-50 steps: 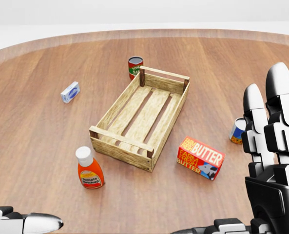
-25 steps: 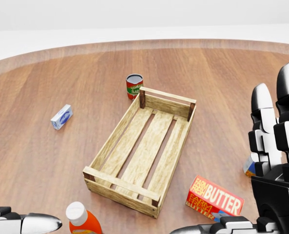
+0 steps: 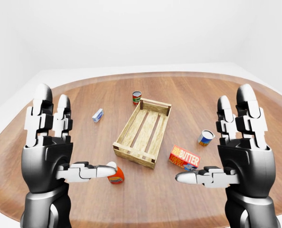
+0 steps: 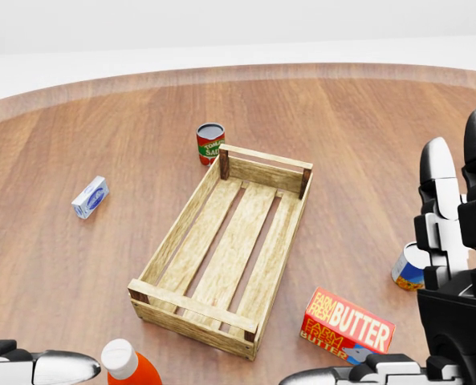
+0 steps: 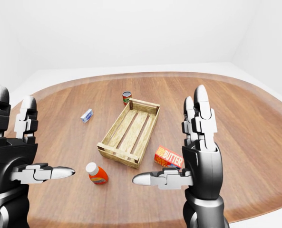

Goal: Pick up the butter and put it in the tray.

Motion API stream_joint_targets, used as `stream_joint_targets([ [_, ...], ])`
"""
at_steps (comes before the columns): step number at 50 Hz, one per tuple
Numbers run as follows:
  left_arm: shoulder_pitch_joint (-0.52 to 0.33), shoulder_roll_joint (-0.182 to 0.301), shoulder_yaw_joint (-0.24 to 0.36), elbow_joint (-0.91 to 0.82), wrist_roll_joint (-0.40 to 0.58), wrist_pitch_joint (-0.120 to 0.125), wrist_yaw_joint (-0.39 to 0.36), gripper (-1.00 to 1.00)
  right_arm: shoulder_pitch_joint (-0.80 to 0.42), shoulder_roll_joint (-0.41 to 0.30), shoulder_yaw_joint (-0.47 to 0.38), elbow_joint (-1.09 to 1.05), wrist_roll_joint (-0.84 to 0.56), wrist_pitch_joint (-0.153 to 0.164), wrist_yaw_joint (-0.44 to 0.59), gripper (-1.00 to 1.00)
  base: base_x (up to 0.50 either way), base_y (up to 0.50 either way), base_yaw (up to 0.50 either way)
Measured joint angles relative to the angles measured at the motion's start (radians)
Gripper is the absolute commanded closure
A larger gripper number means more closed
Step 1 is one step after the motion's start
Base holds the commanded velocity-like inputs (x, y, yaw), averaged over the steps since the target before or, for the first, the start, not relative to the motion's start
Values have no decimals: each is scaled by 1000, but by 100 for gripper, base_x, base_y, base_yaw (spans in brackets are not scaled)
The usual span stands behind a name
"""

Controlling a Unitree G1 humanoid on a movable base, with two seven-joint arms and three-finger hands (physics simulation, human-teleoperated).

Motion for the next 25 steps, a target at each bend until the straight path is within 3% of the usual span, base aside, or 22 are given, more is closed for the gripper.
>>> stream_joint_targets([
  [9,-21,7,22,-3,-17,0,4,-100,-31,-12,-18,-51,-5,0,7,-100,0,0,0],
  [14,-25,9,31,-9,-26,0,4,-100,-94,-32,-61,-52,-55,0,68,-100,0,0,0],
  [17,-25,10,35,-13,-30,0,4,-100,-156,-14,-102,-52,-168,0,185,-100,0,0,0],
  [25,-18,8,34,-20,-30,0,-1,-100,-396,134,-269,-52,-638,0,662,-100,0,0,0],
])
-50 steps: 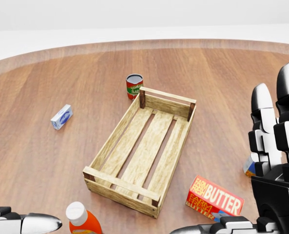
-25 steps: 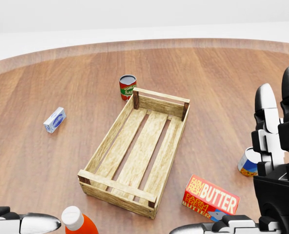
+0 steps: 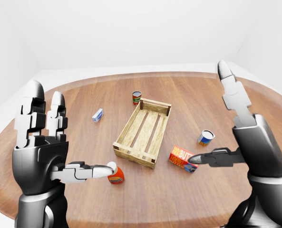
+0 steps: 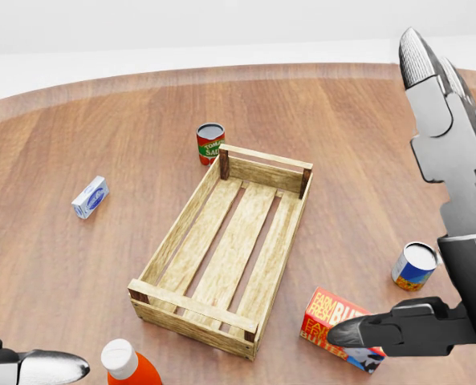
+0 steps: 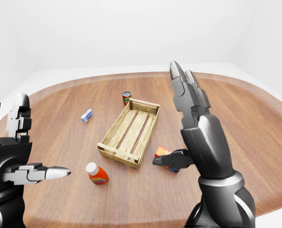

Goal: Pick up the butter and put it in the tray.

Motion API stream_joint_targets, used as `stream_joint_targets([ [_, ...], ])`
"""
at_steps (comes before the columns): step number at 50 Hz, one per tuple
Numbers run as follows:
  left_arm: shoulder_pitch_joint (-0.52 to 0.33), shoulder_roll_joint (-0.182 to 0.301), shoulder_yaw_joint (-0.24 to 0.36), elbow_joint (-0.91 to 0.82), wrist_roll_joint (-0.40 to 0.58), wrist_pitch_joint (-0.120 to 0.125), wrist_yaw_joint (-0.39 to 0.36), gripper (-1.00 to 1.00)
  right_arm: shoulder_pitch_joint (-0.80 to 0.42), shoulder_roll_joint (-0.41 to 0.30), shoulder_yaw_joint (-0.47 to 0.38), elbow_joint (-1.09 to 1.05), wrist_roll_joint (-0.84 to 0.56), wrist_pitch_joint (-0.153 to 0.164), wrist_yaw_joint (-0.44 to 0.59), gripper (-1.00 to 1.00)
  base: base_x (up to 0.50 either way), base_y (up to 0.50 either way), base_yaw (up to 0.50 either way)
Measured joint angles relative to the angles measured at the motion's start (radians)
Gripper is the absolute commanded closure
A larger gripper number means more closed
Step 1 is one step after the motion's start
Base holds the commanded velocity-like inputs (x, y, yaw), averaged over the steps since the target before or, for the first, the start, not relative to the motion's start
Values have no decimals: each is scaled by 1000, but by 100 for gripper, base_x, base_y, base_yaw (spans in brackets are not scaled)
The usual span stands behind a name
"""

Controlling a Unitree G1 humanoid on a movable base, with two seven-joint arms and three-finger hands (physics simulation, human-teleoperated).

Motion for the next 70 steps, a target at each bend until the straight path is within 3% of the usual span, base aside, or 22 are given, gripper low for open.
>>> stream_joint_targets([
  [8,5,-2,-3,-4,2,0,-3,-100,-96,30,-157,0,-258,0,18,-100,0,0,0],
  [14,4,-2,0,-8,-1,0,-4,-100,-94,15,-260,0,-304,0,18,-100,0,0,0],
  [21,1,-1,4,-10,-4,0,-4,-100,-33,-4,-313,0,-294,0,18,-100,0,0,0],
  [26,-1,-1,5,-8,-6,0,-4,-100,43,-19,-304,0,-258,0,18,-100,0,0,0],
  [41,-4,1,5,-1,-8,0,-2,-100,237,-109,-158,0,-124,0,18,-100,0,0,0],
  [70,1,-1,6,-7,-8,0,-4,-100,314,-175,-131,52,110,0,-30,-100,0,0,0],
])
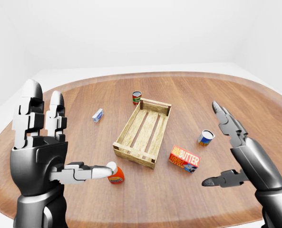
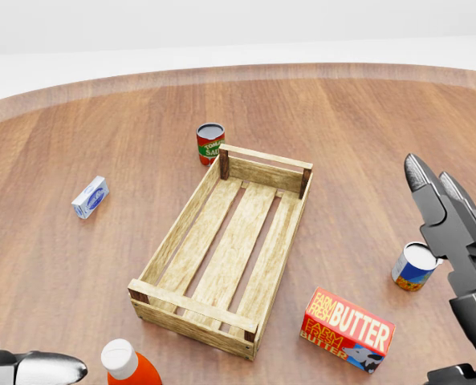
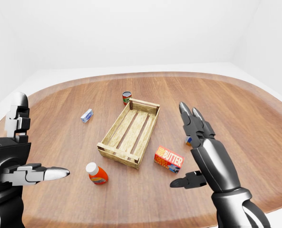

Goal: Pick up the butter and put it in the tray.

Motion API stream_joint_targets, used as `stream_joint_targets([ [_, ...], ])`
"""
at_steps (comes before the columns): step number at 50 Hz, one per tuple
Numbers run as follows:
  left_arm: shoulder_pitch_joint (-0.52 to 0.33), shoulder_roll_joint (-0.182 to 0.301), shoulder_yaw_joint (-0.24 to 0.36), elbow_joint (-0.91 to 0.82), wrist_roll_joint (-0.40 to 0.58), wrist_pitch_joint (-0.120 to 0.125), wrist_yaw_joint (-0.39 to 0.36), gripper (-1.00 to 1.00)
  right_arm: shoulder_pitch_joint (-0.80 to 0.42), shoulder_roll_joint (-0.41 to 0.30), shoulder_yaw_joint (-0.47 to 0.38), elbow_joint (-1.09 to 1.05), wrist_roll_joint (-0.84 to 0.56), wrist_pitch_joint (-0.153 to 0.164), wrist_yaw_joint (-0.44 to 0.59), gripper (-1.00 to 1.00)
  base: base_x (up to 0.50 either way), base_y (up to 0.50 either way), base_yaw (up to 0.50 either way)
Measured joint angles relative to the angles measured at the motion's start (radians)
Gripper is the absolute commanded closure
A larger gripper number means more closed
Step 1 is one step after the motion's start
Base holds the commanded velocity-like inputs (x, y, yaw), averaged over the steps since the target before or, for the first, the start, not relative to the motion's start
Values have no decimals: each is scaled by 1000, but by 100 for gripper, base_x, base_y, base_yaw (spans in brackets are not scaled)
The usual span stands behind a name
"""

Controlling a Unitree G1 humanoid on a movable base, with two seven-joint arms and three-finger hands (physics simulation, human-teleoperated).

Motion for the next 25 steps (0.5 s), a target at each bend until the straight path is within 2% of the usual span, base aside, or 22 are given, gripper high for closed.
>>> stream_joint_targets([
  [25,3,-1,3,-7,-3,0,-3,-100,28,-17,-41,231,102,0,-81,-100,0,0,0],
])
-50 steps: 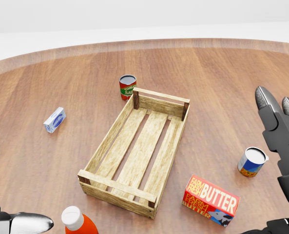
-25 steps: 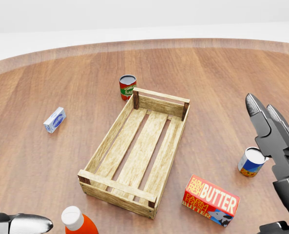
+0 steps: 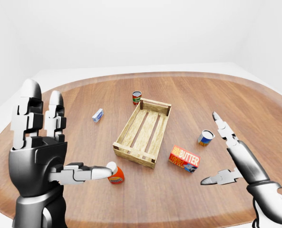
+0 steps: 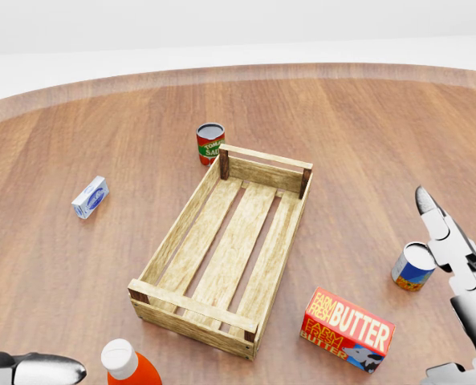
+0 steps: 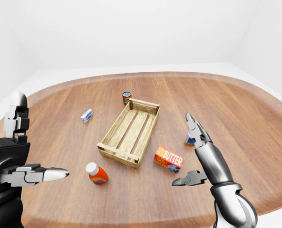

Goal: Pick up the butter and put it in the tray.

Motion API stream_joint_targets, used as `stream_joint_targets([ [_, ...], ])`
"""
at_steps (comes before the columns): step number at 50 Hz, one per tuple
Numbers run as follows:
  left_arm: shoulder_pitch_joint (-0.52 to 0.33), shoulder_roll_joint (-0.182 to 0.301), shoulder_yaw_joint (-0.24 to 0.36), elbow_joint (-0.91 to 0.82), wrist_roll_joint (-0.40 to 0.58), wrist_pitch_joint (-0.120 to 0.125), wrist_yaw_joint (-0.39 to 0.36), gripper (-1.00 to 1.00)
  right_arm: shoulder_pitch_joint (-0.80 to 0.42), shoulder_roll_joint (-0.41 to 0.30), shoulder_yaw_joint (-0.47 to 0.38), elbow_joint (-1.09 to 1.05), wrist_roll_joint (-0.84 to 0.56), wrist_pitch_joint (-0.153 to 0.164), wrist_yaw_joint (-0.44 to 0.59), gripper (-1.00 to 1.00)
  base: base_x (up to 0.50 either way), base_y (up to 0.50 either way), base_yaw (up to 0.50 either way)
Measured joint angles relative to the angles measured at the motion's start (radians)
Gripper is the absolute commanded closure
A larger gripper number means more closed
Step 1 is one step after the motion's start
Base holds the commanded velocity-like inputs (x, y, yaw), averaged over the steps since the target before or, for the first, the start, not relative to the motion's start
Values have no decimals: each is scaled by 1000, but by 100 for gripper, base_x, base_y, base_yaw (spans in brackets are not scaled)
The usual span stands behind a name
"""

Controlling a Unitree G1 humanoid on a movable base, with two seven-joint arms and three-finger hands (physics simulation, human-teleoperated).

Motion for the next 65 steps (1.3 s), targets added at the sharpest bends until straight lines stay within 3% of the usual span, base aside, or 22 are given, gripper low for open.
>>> stream_joint_targets([
  [29,-5,2,8,-12,-9,0,0,-100,-98,-78,88,245,-58,0,-40,-100,0,0,0],
  [51,-4,1,14,-22,-15,0,0,-100,-171,-138,95,468,-40,0,-66,-100,0,0,0],
  [65,-2,0,12,-18,-15,0,-1,-100,-187,-146,78,459,-6,0,-91,-100,0,0,0],
])
